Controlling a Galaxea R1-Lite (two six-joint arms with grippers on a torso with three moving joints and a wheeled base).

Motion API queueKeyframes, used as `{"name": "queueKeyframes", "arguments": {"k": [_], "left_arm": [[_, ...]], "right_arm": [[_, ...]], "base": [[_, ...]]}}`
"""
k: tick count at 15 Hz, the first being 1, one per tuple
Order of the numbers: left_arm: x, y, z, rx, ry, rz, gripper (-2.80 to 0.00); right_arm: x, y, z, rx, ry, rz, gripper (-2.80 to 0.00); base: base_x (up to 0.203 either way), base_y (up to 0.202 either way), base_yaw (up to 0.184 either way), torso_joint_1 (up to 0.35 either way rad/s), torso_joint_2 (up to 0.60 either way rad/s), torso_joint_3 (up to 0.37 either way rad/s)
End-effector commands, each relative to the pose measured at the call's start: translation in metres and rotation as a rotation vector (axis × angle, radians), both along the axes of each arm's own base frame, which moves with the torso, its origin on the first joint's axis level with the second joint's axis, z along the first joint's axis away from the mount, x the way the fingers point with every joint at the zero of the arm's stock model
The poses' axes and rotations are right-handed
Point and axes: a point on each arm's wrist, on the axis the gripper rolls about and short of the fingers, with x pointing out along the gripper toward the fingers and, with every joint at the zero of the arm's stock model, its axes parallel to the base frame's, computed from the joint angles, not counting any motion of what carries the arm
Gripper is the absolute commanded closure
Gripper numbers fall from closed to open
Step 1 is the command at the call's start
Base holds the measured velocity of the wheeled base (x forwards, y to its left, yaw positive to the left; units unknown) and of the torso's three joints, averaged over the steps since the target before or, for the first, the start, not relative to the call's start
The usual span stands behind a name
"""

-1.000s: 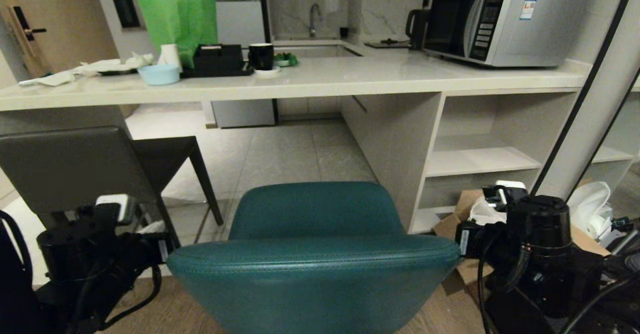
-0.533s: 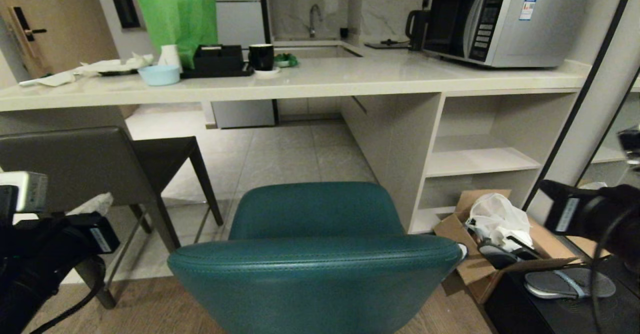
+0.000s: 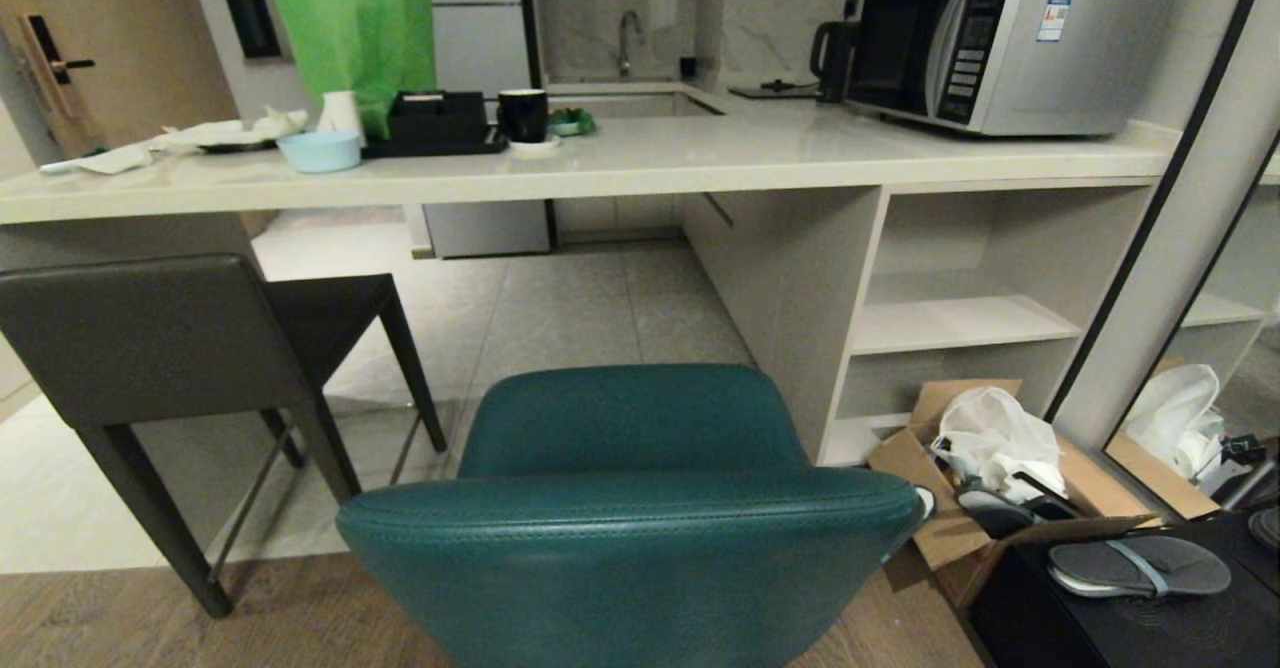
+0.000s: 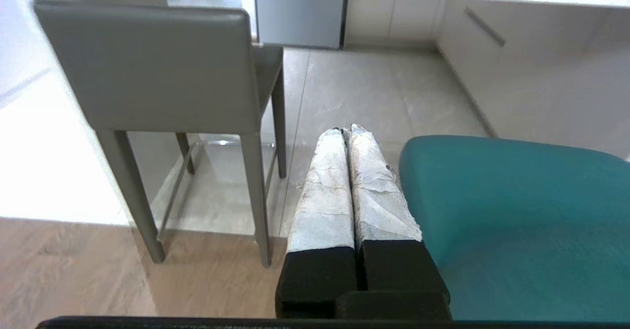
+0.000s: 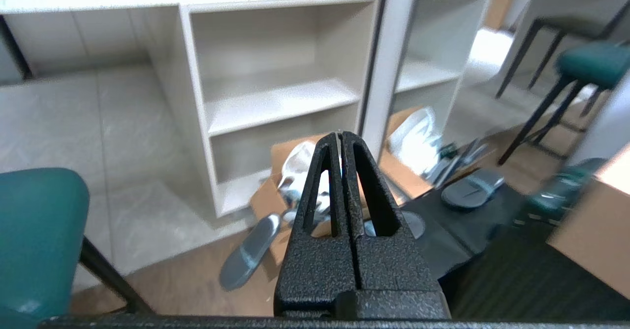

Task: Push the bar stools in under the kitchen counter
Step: Pull the gray chair out from under the dining table

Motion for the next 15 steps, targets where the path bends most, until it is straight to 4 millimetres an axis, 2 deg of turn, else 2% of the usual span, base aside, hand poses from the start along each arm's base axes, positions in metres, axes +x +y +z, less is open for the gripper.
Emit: {"name": "queueKeyframes", "arguments": {"k": [1, 3, 5, 7, 9, 11, 15], "left_arm": [[-0.050, -0.001, -0.002, 0.013, -0.139, -0.001, 0.00], [-0.075, -0.003, -0.016, 0.041, -0.161, -0.065, 0.00], [-0.092, -0.005, -0.034, 0.063, -0.151, -0.126, 0.00], [-0.104, -0.005, -0.056, 0.104, -0.142, -0.156, 0.00], [-0.096, -0.005, -0.087, 0.151, -0.041, -0.167, 0.00], [-0.086, -0.005, -0.105, 0.153, 0.030, -0.172, 0.00], [-0.067, -0.004, -0.134, 0.157, 0.016, -0.138, 0.00]], "right_arm": [[-0.039, 0.000, -0.005, -0.007, -0.114, -0.010, 0.00], [-0.066, 0.001, -0.022, -0.030, -0.158, 0.049, 0.00], [-0.086, 0.002, -0.044, -0.047, -0.175, 0.107, 0.00], [-0.096, 0.004, -0.072, -0.063, -0.134, 0.198, 0.00], [-0.086, 0.006, -0.103, -0.069, -0.020, 0.265, 0.00], [-0.072, 0.006, -0.125, -0.023, 0.053, 0.293, 0.00], [-0.042, 0.007, -0.170, -0.016, 0.119, 0.305, 0.00]], "base": [[0.000, 0.000, 0.000, 0.000, 0.00, 0.000], [0.000, 0.000, 0.000, 0.000, 0.00, 0.000], [0.000, 0.000, 0.000, 0.000, 0.00, 0.000], [0.000, 0.000, 0.000, 0.000, 0.00, 0.000], [0.000, 0.000, 0.000, 0.000, 0.00, 0.000], [0.000, 0.000, 0.000, 0.000, 0.00, 0.000], [0.000, 0.000, 0.000, 0.000, 0.00, 0.000]]}}
